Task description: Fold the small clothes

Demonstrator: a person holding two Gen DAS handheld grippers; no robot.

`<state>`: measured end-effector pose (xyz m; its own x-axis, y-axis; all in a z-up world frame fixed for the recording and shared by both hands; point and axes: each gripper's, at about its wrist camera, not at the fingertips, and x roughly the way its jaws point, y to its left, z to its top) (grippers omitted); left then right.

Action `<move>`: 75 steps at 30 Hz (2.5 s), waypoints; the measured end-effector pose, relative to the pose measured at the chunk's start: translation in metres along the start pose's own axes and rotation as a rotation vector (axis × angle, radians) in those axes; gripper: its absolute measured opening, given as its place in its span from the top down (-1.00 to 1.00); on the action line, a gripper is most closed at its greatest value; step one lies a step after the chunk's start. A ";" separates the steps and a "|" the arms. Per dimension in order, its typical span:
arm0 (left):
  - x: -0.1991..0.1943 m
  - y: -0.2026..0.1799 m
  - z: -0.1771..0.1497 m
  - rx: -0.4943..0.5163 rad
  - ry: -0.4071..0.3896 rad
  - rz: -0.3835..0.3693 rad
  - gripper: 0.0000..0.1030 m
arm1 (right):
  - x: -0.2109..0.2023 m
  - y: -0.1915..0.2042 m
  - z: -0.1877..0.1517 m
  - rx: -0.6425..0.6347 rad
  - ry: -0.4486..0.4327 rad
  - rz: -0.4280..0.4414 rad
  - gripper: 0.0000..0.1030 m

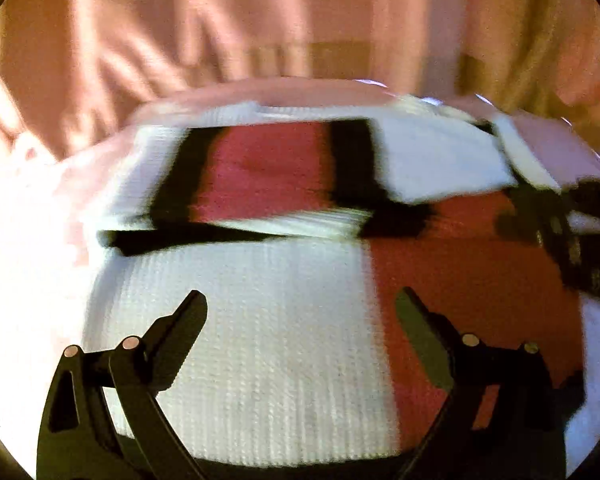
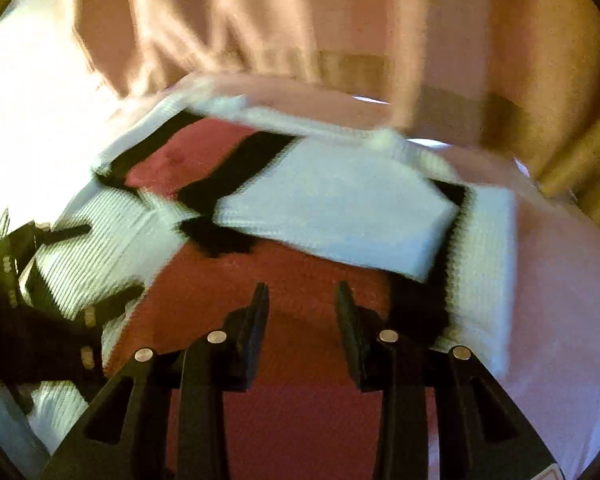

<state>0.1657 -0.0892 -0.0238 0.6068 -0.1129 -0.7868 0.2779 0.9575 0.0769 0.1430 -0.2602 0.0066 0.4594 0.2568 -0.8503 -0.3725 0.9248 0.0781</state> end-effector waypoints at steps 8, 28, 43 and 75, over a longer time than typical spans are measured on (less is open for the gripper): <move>0.012 0.042 0.015 -0.150 0.027 -0.040 -0.80 | 0.025 0.022 0.025 0.025 0.032 0.001 0.32; 0.003 0.052 0.018 -0.203 0.006 -0.036 -0.80 | 0.076 0.053 0.050 0.004 0.021 0.120 0.81; -0.004 -0.038 0.027 -0.013 -0.025 -0.140 -0.80 | -0.081 -0.120 0.011 0.315 -0.142 -0.077 0.19; 0.053 -0.139 0.020 0.094 -0.024 -0.113 -0.88 | 0.047 -0.199 0.065 0.508 -0.020 -0.196 -0.06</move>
<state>0.1744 -0.2341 -0.0642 0.5852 -0.2261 -0.7788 0.4135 0.9093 0.0467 0.2910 -0.4136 -0.0155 0.4985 0.0671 -0.8643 0.1559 0.9738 0.1656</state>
